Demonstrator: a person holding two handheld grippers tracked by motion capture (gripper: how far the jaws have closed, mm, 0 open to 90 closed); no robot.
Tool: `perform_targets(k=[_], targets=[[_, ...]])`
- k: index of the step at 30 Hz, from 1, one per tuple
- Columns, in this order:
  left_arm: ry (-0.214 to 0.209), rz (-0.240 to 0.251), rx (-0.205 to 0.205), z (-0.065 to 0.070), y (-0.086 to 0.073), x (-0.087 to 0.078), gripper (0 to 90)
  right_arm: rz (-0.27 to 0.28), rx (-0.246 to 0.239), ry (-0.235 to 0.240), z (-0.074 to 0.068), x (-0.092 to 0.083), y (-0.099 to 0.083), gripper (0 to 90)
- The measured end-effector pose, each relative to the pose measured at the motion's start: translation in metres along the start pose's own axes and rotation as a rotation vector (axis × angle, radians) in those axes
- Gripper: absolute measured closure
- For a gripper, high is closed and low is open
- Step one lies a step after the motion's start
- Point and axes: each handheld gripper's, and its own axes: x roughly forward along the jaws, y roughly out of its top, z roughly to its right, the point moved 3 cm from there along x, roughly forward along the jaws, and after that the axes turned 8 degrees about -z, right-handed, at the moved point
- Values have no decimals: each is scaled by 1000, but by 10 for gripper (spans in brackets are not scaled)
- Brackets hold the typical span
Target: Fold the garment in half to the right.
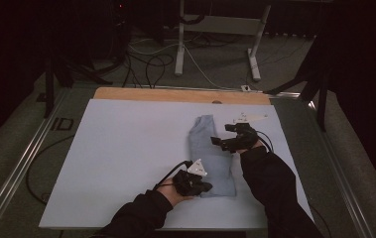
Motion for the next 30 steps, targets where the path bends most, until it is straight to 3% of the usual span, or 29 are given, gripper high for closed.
perform_targets(k=[3, 9, 14, 15, 18, 19, 20, 22, 26, 29, 30], targets=[[-22, 18, -11, -5, -5, 4, 900, -5, 2, -1, 1, 0, -4, 142], [9, 3, 9, -1, -6, 3, 900, -2, 9, 3, 2, -1, -7, 142], [8, -5, 11, 0, -4, 2, 898, 2, 2, 8, 0, -1, -5, 142], [17, 16, 38, 1, -2, 0, 878, 0, 3, 7, -1, -1, -4, 142], [29, 53, 53, 1, 1, -5, 698, 7, -8, 9, -2, -1, -2, 141], [45, 79, 60, 0, 3, -10, 698, 11, -7, 12, -4, -2, -1, 141], [36, 118, 58, -1, 6, -17, 602, 16, -15, 14, -5, -2, 1, 142], [44, 134, 57, -3, 9, -22, 572, 15, -17, 13, -7, -2, 2, 142], [61, 159, 47, -8, 14, -35, 359, 19, -31, 16, -9, -1, 3, 141], [88, 174, 33, -14, 15, -46, 310, 23, -32, 19, -10, -2, 3, 139], [94, 178, 26, -15, 14, -49, 225, 31, -30, 22, -11, -2, 2, 139]])
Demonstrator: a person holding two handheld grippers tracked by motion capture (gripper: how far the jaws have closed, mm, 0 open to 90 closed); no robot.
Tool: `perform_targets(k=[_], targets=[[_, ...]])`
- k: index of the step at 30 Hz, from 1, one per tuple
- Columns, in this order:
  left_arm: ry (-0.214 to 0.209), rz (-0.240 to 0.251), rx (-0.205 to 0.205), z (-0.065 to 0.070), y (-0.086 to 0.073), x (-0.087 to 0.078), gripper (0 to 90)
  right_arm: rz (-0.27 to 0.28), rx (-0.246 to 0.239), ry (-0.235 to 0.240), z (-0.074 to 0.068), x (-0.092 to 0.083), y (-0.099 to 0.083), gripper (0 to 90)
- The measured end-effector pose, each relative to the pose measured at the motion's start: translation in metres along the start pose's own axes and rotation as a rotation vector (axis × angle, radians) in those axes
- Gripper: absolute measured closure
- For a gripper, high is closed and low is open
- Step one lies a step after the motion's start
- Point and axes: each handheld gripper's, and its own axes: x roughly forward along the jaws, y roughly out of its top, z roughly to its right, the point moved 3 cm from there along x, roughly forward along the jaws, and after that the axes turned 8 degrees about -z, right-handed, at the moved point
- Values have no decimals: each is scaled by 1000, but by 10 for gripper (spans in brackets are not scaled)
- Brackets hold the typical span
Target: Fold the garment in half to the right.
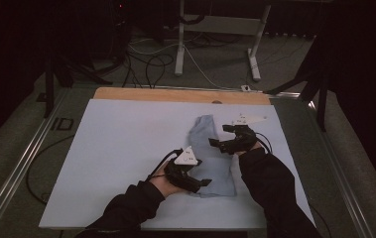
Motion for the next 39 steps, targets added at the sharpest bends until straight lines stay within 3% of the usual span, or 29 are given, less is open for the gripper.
perform_targets(k=[1, 2, 3, 7, 11, 20, 35, 39], targets=[[6, -7, 0, -2, 0, -3, 141, 4, -4, 6, -1, -1, -1, 137], [13, -8, 20, -3, -1, -5, 141, 4, -4, 6, -1, -1, -1, 137], [30, -2, 34, -3, -1, -7, 61, 8, -8, 7, -2, -2, -2, 137], [35, 16, 12, -9, -2, -15, 0, 8, -21, 19, -7, -3, -4, 133], [60, 43, 1, -15, -3, -28, 0, 17, -29, 31, -12, -7, -7, 125], [35, 38, 7, -26, -16, -57, 0, 23, -48, 34, -17, -14, -18, 114], [74, 59, -37, -42, -65, -105, 0, 32, -30, 21, -21, -27, -49, 112], [121, 46, -55, -49, -87, -122, 0, 30, -14, 12, -22, -30, -59, 109]])
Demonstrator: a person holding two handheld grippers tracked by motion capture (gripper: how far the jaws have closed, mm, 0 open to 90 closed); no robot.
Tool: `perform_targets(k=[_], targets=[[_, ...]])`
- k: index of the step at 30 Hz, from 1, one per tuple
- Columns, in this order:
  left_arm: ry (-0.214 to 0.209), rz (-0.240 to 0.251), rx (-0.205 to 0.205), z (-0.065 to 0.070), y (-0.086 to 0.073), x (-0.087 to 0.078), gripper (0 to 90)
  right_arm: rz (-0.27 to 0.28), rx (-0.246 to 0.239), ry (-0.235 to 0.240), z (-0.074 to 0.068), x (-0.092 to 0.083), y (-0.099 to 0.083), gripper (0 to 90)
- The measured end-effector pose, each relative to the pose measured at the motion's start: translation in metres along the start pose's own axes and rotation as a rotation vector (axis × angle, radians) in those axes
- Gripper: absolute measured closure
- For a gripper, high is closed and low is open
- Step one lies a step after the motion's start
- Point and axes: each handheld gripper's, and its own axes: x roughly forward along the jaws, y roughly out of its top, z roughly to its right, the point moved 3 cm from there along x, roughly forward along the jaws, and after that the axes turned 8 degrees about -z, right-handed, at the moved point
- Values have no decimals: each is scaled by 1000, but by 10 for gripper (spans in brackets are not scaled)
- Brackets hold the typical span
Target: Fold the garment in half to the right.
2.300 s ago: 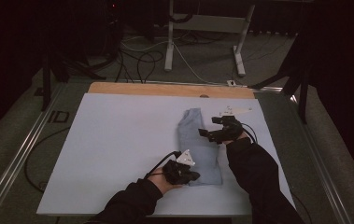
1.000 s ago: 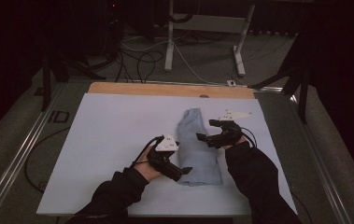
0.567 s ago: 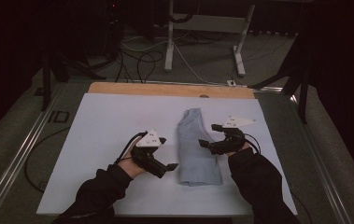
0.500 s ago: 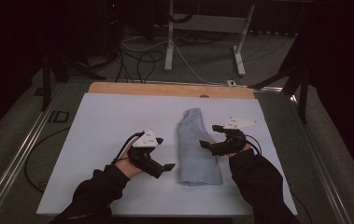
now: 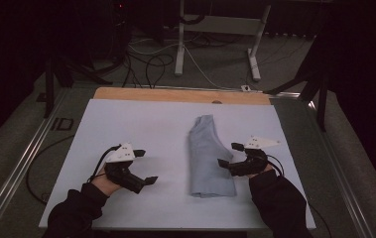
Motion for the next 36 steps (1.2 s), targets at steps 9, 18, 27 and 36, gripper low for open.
perform_targets(k=[9, 18, 27, 36], targets=[[65, 8, -65, -13, -38, -27, 0, -4, 28, -25, 4, -10, -24, 108], [118, 2, -130, -21, -75, -43, 0, -26, 58, -59, 7, -20, -50, 109], [170, -22, -212, -23, -107, -50, 0, -15, 69, -60, 2, -28, -66, 109], [228, -38, -218, -19, -119, -58, 0, -47, 56, -95, -7, -30, -78, 109]])
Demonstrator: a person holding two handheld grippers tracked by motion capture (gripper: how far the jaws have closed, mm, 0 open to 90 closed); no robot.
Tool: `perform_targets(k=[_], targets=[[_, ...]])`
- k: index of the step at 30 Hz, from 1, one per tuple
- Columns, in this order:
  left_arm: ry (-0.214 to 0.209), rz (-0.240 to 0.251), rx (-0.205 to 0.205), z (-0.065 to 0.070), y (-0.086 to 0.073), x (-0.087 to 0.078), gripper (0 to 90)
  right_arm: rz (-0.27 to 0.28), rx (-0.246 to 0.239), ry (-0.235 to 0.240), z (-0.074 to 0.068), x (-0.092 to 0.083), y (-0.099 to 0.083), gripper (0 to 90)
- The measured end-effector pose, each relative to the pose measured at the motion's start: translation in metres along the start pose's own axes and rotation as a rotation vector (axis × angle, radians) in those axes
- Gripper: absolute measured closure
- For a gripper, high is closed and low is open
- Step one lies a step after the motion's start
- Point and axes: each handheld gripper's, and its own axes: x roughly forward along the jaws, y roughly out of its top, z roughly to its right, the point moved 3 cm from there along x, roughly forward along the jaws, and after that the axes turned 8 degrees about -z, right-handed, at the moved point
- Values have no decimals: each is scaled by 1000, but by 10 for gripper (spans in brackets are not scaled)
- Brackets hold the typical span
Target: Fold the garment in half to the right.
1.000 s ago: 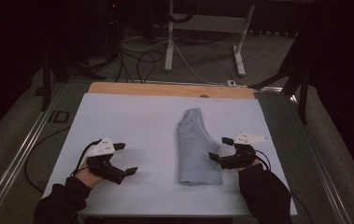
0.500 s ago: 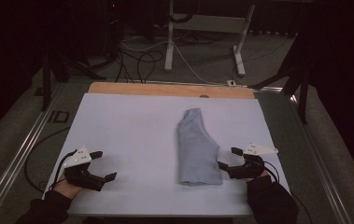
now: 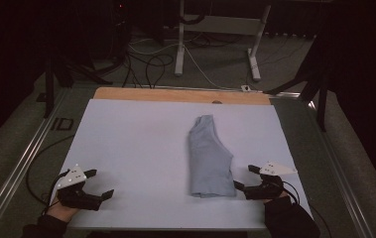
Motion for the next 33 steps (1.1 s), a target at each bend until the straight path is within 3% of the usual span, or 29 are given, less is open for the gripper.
perform_targets(k=[3, 9, 19, 28, 33], targets=[[24, -12, -2, -2, -4, -2, 0, -11, 0, -18, -2, -1, -2, 109], [44, 15, -27, -4, -8, -6, 0, 20, 15, -32, 1, -4, -3, 109], [38, 8, -9, 5, -9, -3, 0, 2, 4, -42, -1, 1, -2, 109], [46, 34, -28, 3, -10, -10, 0, -5, -3, -42, -2, 2, -2, 110], [37, 21, -17, 3, -10, -7, 0, -8, -5, -44, -2, 1, -2, 111]])
